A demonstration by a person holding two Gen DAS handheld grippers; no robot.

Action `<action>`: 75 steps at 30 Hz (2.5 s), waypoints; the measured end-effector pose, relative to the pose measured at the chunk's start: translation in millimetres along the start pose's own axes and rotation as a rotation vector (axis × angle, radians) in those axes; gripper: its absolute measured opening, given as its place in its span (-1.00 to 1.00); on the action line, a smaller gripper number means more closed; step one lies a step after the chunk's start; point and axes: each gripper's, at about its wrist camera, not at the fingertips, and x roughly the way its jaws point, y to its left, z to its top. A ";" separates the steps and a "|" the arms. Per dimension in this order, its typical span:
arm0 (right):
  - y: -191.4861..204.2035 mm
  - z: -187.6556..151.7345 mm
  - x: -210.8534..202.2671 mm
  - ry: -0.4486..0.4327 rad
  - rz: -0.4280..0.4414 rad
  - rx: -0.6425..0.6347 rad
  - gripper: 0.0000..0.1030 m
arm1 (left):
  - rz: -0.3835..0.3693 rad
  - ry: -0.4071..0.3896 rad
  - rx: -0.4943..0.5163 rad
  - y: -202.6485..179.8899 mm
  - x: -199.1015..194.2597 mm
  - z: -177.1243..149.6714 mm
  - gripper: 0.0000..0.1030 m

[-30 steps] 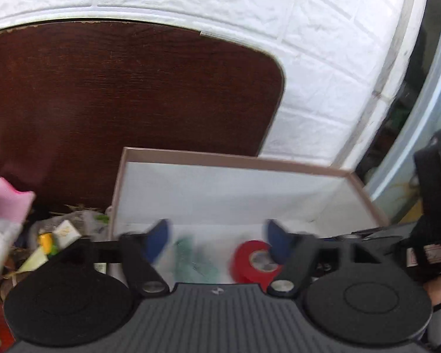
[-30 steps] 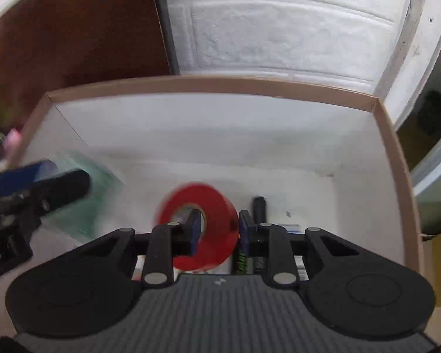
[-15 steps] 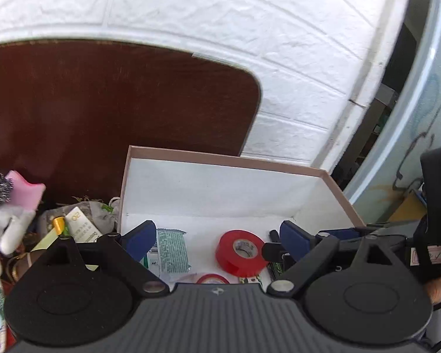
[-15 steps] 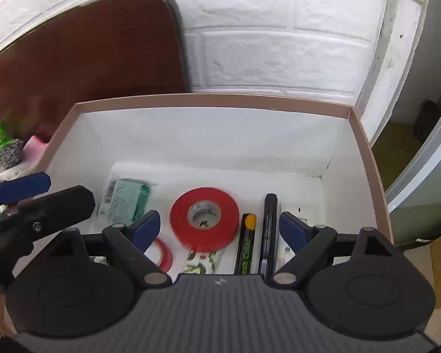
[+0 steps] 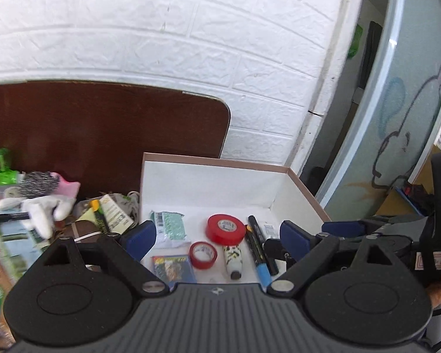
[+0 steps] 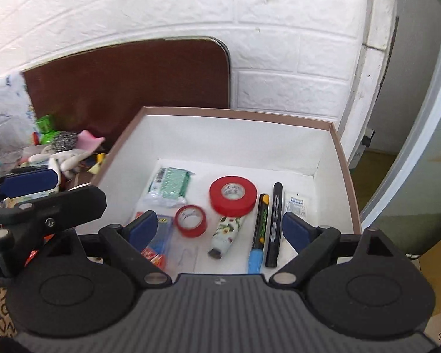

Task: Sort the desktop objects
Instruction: 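Withdraw both open tools from the box back over the items, then grasp the blue-and-white VIVX box with the left tool while the right tool grasps the green metal box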

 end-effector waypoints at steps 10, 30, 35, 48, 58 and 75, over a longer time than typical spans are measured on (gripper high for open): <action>40.6 -57.1 -55.5 -0.120 0.028 -0.072 0.75 | -0.002 -0.064 -0.021 11.6 -71.7 -56.7 0.84; 137.0 -181.2 -11.9 -0.054 0.239 -0.288 0.76 | 0.126 0.108 -0.342 113.8 -75.6 -170.1 0.82; 141.6 -180.3 5.4 -0.048 0.243 -0.310 0.72 | 0.163 0.107 -0.350 126.2 -70.2 -173.2 0.82; 161.3 -170.2 39.0 -0.043 0.279 -0.391 0.39 | 0.197 0.076 -0.393 149.7 -28.5 -143.3 0.71; 160.4 -169.5 53.1 -0.019 0.291 -0.389 0.28 | 0.278 0.045 -0.444 147.2 9.2 -129.2 0.69; 159.8 -182.1 30.6 0.010 0.350 -0.399 -0.58 | 0.256 0.098 -0.356 156.7 -34.4 -154.7 -0.17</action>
